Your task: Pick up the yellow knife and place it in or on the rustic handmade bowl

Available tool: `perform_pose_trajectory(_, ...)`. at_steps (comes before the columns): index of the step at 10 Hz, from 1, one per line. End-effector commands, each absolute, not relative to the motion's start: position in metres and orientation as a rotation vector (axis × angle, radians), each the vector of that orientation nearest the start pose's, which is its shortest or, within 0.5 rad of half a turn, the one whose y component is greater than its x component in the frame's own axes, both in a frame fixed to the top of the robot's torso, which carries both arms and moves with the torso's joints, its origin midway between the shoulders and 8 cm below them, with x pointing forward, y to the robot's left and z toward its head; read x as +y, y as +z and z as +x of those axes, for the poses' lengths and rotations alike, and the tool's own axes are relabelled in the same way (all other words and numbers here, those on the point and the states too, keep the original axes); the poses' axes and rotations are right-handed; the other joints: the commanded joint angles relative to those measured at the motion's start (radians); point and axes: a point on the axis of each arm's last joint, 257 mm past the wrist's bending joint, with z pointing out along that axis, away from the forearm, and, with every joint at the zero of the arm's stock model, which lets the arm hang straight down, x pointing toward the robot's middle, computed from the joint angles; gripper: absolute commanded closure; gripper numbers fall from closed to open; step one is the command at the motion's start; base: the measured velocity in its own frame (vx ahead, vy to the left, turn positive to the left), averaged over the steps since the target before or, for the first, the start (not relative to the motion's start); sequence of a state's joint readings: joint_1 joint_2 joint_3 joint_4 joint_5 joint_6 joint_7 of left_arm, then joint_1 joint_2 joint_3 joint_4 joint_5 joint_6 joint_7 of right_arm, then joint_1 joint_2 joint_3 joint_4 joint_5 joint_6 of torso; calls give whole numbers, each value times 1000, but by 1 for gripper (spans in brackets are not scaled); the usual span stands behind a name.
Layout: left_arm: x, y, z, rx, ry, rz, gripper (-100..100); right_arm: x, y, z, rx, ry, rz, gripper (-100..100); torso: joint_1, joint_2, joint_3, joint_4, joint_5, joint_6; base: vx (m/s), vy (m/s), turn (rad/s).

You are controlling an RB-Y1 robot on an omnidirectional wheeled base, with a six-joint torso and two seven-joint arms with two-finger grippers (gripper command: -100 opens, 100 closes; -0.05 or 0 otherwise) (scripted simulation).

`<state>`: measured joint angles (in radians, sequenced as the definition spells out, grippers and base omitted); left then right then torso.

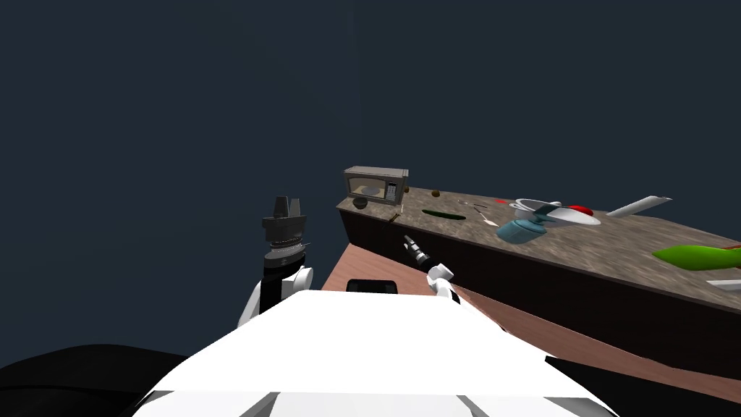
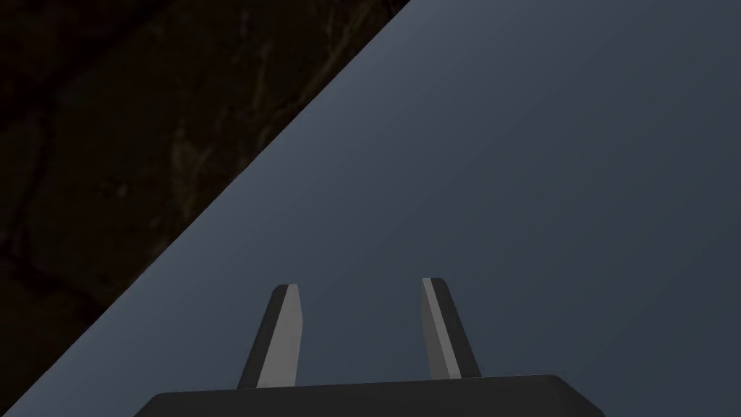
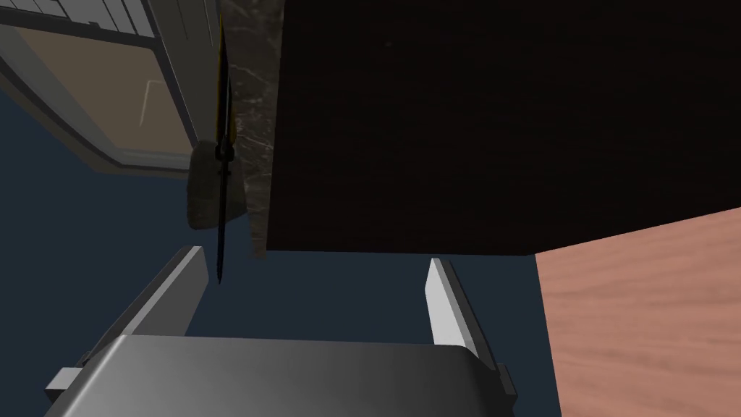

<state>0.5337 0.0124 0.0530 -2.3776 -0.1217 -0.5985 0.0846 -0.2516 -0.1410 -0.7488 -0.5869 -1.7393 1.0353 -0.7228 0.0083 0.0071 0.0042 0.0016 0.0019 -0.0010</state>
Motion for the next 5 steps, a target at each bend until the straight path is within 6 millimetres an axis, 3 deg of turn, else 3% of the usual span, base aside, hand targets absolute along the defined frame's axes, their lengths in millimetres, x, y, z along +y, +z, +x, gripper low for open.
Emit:
perform_pose_trajectory(1, 269, 72, 304, 573, -1279, -456, 0, -283, -427, 456, 986, -936, -1602, -100, 0, 0, 0, 0, 0, 0, -131, 143, -32)
perform_pose_trajectory(3, 269, 72, 304, 573, -1279, -456, 0, -297, -429, 454, 1036, -965, -1580, -100, 5, 1, 1, 0, 1, 0, -121, 192, -106)
perform_pose_trajectory(4, 269, 72, 304, 573, -1279, -456, 0, -306, -423, 459, 1042, -988, -1564, -100, 7, 1, 0, 0, 2, 0, -49, 192, -111)
perform_pose_trajectory(5, 269, 72, 304, 573, -1279, -456, 0, -315, -413, 465, 1044, -1017, -1544, -100, 6, -3, -2, 0, 2, 0, 55, 153, -97)
